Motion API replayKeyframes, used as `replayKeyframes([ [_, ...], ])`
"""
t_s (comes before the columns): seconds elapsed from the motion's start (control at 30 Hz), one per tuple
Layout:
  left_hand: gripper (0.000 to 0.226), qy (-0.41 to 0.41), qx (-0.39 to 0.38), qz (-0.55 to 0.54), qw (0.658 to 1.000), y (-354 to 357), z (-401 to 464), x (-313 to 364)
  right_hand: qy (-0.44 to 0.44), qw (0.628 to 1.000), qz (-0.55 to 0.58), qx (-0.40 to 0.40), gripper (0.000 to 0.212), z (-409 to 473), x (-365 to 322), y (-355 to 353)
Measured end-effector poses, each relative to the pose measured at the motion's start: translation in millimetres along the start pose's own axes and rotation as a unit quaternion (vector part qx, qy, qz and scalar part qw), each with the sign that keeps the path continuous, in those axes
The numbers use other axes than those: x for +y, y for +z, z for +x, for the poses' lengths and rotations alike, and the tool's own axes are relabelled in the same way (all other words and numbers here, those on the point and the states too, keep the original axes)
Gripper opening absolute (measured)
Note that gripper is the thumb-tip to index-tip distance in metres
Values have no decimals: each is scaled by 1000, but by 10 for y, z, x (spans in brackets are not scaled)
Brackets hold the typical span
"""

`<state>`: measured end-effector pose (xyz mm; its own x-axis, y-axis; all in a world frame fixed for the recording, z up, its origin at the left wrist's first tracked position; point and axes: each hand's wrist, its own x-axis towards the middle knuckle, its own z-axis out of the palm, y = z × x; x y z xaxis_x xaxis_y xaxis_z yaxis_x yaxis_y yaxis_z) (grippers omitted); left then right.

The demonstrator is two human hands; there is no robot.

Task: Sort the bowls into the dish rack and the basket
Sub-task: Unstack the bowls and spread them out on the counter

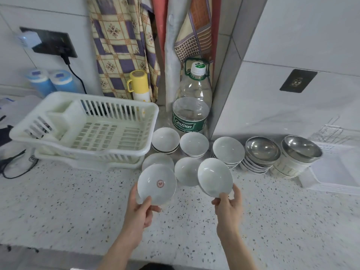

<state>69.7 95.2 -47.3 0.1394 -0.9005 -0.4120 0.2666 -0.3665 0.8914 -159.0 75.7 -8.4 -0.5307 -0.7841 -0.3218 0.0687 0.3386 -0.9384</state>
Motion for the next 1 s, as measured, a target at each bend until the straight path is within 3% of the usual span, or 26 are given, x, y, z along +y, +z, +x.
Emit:
replayKeyframes([
  [0.2, 57, -11, 111, -12, 994, -371, -304, -79, 32, 996, -34, -77, 39, -281, 205, -68],
  [0.43, 53, -4, 163, -26, 986, -519, -462, -74, 55, 985, -70, -149, 46, -477, 336, -5],
  [0.77, 55, -5, 151, -24, 988, -1096, -254, 115, 25, 963, -133, -234, 48, -878, 478, 734],
  [1.0, 53, -30, 122, 25, 992, -1752, 137, 370, 43, 962, -137, -230, 51, -1170, 579, 1554],
])
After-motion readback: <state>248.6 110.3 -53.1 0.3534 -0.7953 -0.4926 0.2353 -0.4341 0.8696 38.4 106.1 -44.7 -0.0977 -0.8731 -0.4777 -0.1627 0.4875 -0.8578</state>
